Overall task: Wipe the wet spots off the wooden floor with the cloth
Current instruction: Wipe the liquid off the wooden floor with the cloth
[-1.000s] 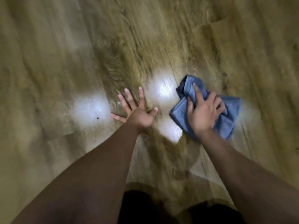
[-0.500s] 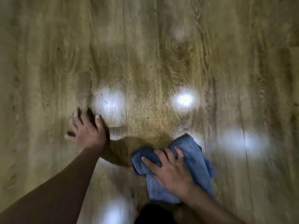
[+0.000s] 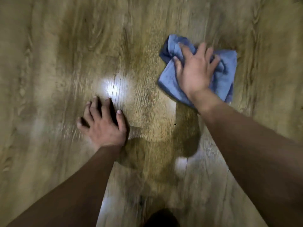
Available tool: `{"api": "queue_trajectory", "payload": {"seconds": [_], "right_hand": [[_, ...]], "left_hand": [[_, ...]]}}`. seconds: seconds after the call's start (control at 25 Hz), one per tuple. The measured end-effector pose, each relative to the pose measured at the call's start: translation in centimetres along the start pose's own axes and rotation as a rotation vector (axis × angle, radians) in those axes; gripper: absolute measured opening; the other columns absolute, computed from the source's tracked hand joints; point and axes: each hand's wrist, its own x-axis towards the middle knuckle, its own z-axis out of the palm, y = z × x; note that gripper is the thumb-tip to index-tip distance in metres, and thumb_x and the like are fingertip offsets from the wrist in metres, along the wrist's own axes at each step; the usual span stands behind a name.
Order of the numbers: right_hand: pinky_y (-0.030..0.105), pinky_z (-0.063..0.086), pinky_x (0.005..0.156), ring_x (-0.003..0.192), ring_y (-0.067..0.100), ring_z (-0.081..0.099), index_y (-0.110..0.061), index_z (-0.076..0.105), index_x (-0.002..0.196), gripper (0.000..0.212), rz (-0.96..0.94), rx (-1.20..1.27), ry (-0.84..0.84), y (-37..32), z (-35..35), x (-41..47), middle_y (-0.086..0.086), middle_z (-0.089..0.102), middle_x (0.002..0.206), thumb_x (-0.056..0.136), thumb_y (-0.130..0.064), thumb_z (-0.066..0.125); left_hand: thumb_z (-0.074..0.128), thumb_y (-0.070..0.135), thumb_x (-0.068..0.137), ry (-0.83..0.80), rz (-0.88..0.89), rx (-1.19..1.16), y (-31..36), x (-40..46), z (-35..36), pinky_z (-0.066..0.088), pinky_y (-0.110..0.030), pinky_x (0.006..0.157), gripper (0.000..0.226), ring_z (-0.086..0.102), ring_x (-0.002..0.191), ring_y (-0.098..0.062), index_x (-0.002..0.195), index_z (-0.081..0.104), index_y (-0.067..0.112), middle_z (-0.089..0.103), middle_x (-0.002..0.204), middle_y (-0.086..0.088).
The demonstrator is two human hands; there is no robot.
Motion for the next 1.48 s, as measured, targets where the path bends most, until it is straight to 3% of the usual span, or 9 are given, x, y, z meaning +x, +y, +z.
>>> {"api": "queue_trajectory", "payload": {"seconds": [0.12,0.24,0.4,0.56,0.84,1.08,1.28,1.4,1.48], "right_hand": [[0.052,0.032,0.095,0.100,0.035,0.046,-0.035,0.055,0.137,0.049,-0.220,0.027,0.007,-2.4,-0.4,-11.0,0.014,0.051,0.113,0.090,-0.046,0.062],[0.054,0.025,0.109,0.106,0.031,0.049,-0.039,0.054,0.136,0.063,-0.520,0.009,-0.150,-3.6,0.1,-23.7,0.006,0.052,0.122,0.076,-0.043,0.073],[0.054,0.031,0.101,0.104,0.029,0.049,-0.041,0.053,0.134,0.053,-0.846,0.036,-0.160,-1.5,0.8,-22.9,0.002,0.053,0.121,0.082,-0.038,0.062],[0.051,0.031,0.088,0.095,0.032,0.042,-0.040,0.051,0.142,0.050,-0.661,0.017,-0.070,-1.5,0.4,-10.2,0.011,0.048,0.113,0.093,-0.051,0.049],[0.060,0.027,0.100,0.121,0.043,0.039,-0.028,0.053,0.132,0.043,-0.057,-0.006,-0.030,-7.3,0.9,5.6,0.020,0.044,0.129,0.097,-0.051,0.043],[0.050,0.032,0.089,0.098,0.033,0.043,-0.038,0.055,0.136,0.050,-0.446,-0.004,-0.109,-10.8,-0.2,-10.0,0.011,0.049,0.110,0.088,-0.049,0.062],[0.054,0.035,0.104,0.092,0.028,0.060,-0.042,0.063,0.118,0.037,-0.899,0.107,-0.204,-12.2,1.1,-24.8,0.002,0.066,0.108,0.083,-0.032,0.065],[0.053,0.035,0.098,0.089,0.026,0.053,-0.044,0.058,0.125,0.042,-1.024,0.104,-0.189,-12.6,1.8,-19.2,0.001,0.058,0.106,0.084,-0.038,0.065],[0.051,0.032,0.091,0.093,0.029,0.044,-0.044,0.057,0.131,0.051,-0.889,0.058,-0.121,-13.8,1.4,-12.5,0.005,0.047,0.106,0.082,-0.047,0.068]], "left_hand": [[0.041,0.048,0.097,-0.024,-0.021,-0.029,0.4,-0.3,-0.5,0.016,-0.063,0.114,0.055,0.025,0.149,-0.031,0.144,0.049,0.023,0.035,0.161,-0.007],[0.037,0.047,0.098,-0.008,-0.014,-0.039,0.3,-0.2,-0.6,0.018,-0.063,0.113,0.053,0.029,0.147,-0.032,0.143,0.054,0.022,0.038,0.159,-0.008],[0.042,0.041,0.096,-0.004,-0.008,-0.042,0.3,-0.1,-0.4,0.017,-0.063,0.113,0.051,0.030,0.147,-0.031,0.142,0.054,0.023,0.039,0.158,-0.007],[0.044,0.039,0.096,-0.031,-0.015,-0.017,0.5,-0.2,-0.7,0.017,-0.063,0.114,0.050,0.029,0.147,-0.029,0.142,0.055,0.025,0.039,0.158,-0.006],[0.041,0.042,0.096,-0.055,-0.024,0.009,0.4,0.2,-0.9,0.014,-0.060,0.113,0.050,0.025,0.147,-0.026,0.142,0.056,0.028,0.040,0.157,-0.005],[0.036,0.041,0.097,-0.027,-0.119,-0.405,-3.8,1.6,-4.3,0.006,-0.031,0.115,0.044,0.037,0.141,-0.019,0.128,0.065,0.026,0.051,0.149,0.003],[0.034,0.044,0.097,0.058,-0.505,-0.096,-14.2,4.5,-4.6,0.015,-0.066,0.111,0.053,0.026,0.147,-0.028,0.141,0.048,0.021,0.032,0.162,-0.004],[0.037,0.043,0.097,0.091,-0.459,-0.077,-14.7,4.6,-2.9,0.017,-0.068,0.108,0.047,0.029,0.144,-0.031,0.138,0.050,0.023,0.036,0.158,-0.005],[0.038,0.044,0.097,0.102,-0.448,-0.061,-14.9,4.2,-2.5,0.018,-0.069,0.106,0.047,0.031,0.142,-0.032,0.137,0.051,0.024,0.037,0.156,-0.005]]}}
